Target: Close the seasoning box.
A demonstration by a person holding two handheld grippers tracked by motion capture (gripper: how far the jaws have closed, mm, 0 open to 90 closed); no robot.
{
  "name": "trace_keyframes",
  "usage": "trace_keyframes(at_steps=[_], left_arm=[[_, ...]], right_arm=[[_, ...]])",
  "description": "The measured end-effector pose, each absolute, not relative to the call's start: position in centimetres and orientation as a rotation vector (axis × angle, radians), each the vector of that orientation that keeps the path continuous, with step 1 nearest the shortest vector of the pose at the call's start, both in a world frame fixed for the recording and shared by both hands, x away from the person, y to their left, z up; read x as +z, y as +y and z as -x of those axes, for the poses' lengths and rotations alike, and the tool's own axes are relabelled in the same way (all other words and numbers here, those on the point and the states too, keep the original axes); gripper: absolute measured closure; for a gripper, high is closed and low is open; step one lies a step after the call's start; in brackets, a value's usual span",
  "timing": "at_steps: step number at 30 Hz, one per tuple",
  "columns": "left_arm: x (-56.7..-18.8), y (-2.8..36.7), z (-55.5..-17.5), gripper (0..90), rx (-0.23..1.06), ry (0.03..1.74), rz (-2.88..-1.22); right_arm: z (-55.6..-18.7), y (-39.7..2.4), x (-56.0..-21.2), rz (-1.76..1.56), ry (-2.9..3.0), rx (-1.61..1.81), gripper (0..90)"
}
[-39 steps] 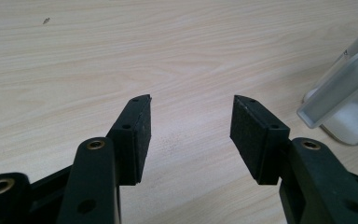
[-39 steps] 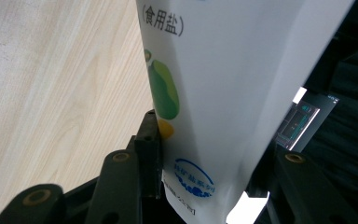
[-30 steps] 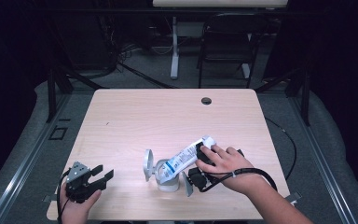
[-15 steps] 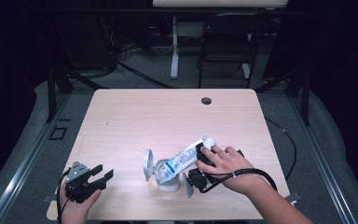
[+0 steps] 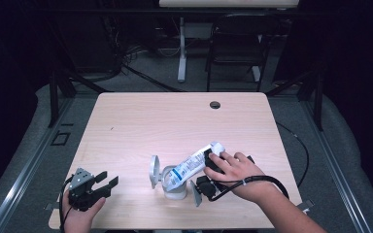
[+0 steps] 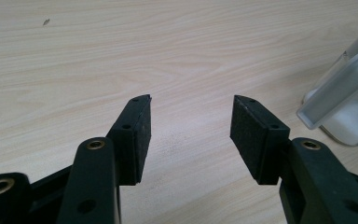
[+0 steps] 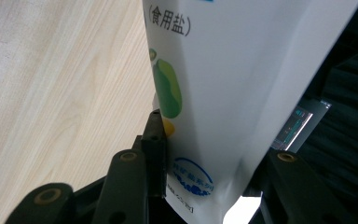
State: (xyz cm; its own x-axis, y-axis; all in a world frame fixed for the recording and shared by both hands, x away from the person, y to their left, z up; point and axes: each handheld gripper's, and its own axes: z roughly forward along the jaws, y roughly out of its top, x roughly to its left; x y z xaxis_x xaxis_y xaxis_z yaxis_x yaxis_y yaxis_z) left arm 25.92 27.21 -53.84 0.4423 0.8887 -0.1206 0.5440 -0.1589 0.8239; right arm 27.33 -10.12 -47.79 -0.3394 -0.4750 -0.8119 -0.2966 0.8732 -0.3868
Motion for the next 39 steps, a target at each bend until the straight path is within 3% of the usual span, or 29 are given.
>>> trace_keyframes(at_steps=[39], left_arm=[[-53.92, 27.19, -25.87, 48.4, 0.5, 1.226, -1.83]], right_arm=[[-26.96, -9.99, -47.54, 0.58, 1.943, -0.205, 65.1]])
